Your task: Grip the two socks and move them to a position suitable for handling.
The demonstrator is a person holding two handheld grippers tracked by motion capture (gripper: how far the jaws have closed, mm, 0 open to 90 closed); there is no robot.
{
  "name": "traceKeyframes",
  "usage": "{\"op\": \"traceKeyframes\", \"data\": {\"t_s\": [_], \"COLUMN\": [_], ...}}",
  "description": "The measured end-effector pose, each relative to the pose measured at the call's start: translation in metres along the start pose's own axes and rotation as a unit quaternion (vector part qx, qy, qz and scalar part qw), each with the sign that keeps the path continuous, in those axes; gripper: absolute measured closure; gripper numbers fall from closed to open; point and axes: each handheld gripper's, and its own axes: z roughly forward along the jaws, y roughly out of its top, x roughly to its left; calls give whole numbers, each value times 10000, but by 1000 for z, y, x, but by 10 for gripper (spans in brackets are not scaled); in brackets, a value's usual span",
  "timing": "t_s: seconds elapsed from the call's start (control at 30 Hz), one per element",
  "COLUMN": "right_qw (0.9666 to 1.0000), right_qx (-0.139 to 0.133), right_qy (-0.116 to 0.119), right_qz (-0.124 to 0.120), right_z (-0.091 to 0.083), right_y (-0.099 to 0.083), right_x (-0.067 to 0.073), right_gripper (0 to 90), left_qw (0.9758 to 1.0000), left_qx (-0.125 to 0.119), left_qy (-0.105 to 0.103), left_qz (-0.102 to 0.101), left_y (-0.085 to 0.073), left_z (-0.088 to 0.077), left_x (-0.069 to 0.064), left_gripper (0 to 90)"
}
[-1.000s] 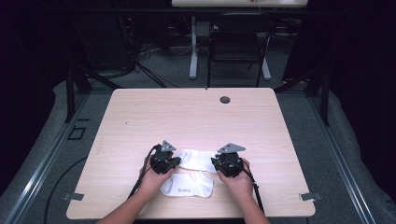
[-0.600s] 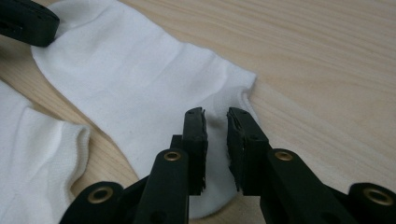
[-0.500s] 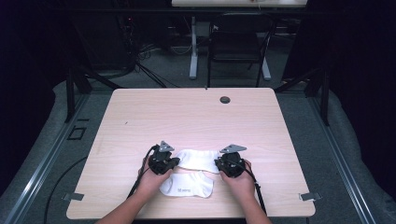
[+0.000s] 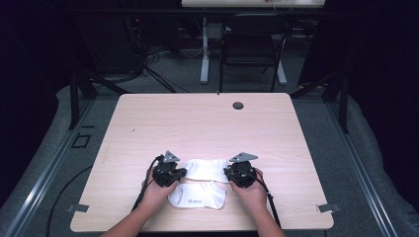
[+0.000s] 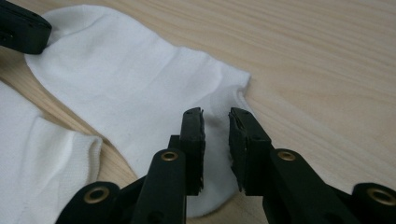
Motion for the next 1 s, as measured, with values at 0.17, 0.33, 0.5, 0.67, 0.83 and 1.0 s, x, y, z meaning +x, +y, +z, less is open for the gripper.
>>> {"op": "traceKeyframes", "data": {"t_s": [0.17, 0.33, 0.5, 0.67, 0.83, 1.0], "right_qw": [9993, 9984, 9974, 9943, 9922, 9922], "right_qx": [-360, -451, -199, 245, 451, 565], "right_qy": [48, 330, 552, 712, 794, 745], "right_qz": [52, -5, -409, -753, -845, -826], "right_z": [-19, -33, -35, -32, -28, -26], "right_y": [8, 14, 18, 2, -12, -18], "right_x": [2, 13, 31, 50, 57, 53], "right_gripper": [735, 780, 802, 811, 814, 831], "left_qw": [9998, 9996, 9994, 9993, 9991, 9985], "left_qx": [-222, -260, -259, -94, 37, 240], "left_qy": [-7, -51, -146, -287, -338, -340], "left_qz": [28, 80, 183, 205, 235, 344], "left_y": [2, -2, -11, -30, -39, -46], "left_z": [-12, -33, -49, -57, -55, -44], "left_x": [-1, -2, -6, -11, -14, -18], "left_gripper": [782, 777, 785, 806, 817, 821]}}
